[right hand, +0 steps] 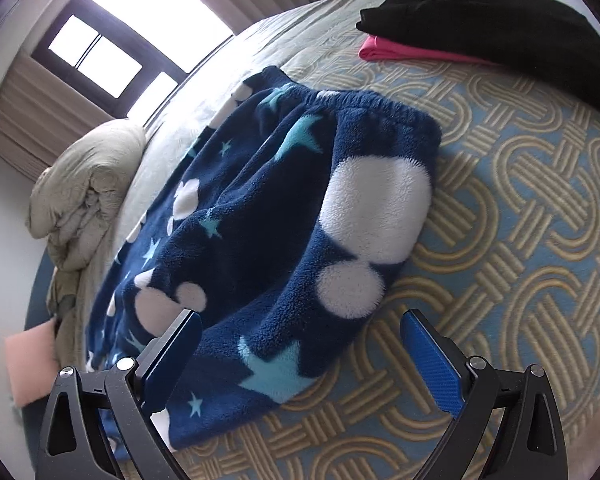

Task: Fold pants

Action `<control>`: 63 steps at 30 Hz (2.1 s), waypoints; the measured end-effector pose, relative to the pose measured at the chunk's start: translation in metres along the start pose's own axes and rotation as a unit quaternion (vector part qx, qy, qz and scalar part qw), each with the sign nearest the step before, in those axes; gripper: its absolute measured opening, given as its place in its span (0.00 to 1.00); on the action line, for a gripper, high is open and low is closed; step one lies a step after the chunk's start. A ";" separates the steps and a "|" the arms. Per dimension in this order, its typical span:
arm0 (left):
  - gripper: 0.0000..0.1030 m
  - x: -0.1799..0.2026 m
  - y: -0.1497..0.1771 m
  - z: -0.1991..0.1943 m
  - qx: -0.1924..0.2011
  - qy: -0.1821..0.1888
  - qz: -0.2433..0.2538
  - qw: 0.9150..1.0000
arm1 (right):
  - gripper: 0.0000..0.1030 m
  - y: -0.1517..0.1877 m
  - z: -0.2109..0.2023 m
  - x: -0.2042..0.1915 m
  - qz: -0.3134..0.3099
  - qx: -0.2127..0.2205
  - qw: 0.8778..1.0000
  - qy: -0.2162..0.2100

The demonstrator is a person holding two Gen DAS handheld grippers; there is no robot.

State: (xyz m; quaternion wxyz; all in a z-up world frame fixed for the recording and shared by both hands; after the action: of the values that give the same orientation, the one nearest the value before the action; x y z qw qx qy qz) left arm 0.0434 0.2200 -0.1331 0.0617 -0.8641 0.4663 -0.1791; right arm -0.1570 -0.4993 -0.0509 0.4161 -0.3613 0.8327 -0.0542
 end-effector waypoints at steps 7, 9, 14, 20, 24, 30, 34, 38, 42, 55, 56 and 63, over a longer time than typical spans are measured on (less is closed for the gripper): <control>0.92 -0.010 -0.010 0.007 -0.001 0.003 -0.031 1.000 | 0.98 -0.002 0.009 -0.003 -0.013 0.005 1.000 0.012; 0.92 -0.011 -0.011 0.006 -0.004 0.008 -0.033 0.999 | 0.93 -0.003 0.013 -0.006 -0.013 0.003 1.000 0.009; 0.07 -0.019 -0.016 0.005 0.004 -0.011 -0.030 0.999 | 0.11 -0.002 0.027 -0.007 -0.033 -0.029 0.999 0.023; 0.07 -0.020 -0.017 -0.021 0.040 0.007 -0.032 0.999 | 0.09 -0.005 0.007 -0.016 -0.041 0.001 0.999 -0.009; 0.07 -0.010 -0.022 -0.050 0.073 0.017 -0.014 0.997 | 0.09 -0.009 -0.012 -0.035 -0.073 0.019 0.997 -0.022; 0.07 0.010 -0.041 -0.099 0.119 0.031 0.016 0.992 | 0.08 -0.023 -0.039 -0.068 -0.121 0.059 0.990 -0.030; 0.07 0.027 -0.057 -0.116 0.135 0.032 0.034 0.990 | 0.08 -0.039 -0.056 -0.085 -0.134 0.080 0.987 -0.045; 0.07 0.047 -0.072 -0.130 0.151 0.034 0.042 0.987 | 0.08 -0.057 -0.062 -0.099 -0.137 0.087 0.985 -0.067; 0.07 0.077 -0.095 -0.140 0.172 0.023 0.064 0.983 | 0.08 -0.076 -0.059 -0.122 -0.166 0.095 0.979 -0.067; 0.07 0.170 -0.202 -0.038 0.083 -0.074 0.086 0.990 | 0.08 -0.173 0.063 -0.172 -0.198 0.026 0.980 0.011; 0.08 0.179 -0.214 -0.020 0.071 -0.091 0.090 0.989 | 0.08 -0.180 0.078 -0.172 -0.198 0.015 0.980 0.020; 0.14 0.226 -0.267 0.061 0.001 -0.150 0.104 0.983 | 0.12 -0.219 0.210 -0.161 -0.196 -0.095 0.970 0.108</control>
State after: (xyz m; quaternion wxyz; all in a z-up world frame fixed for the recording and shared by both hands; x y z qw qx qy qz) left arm 0.3886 0.1784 -0.0595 0.1501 -0.8280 0.5387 -0.0401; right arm 0.1818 -0.5116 0.0044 0.2692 -0.5471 0.7870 -0.0942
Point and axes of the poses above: each gripper's, at about its wrist camera, not at the fingertips, and z roughly the way its jaws point, x to its right, y to its underside, the point moved 2 cm from there along z, roughly the way its jaws point, and after that the axes turned 12 degrees about -y, right-handed, at the moved point
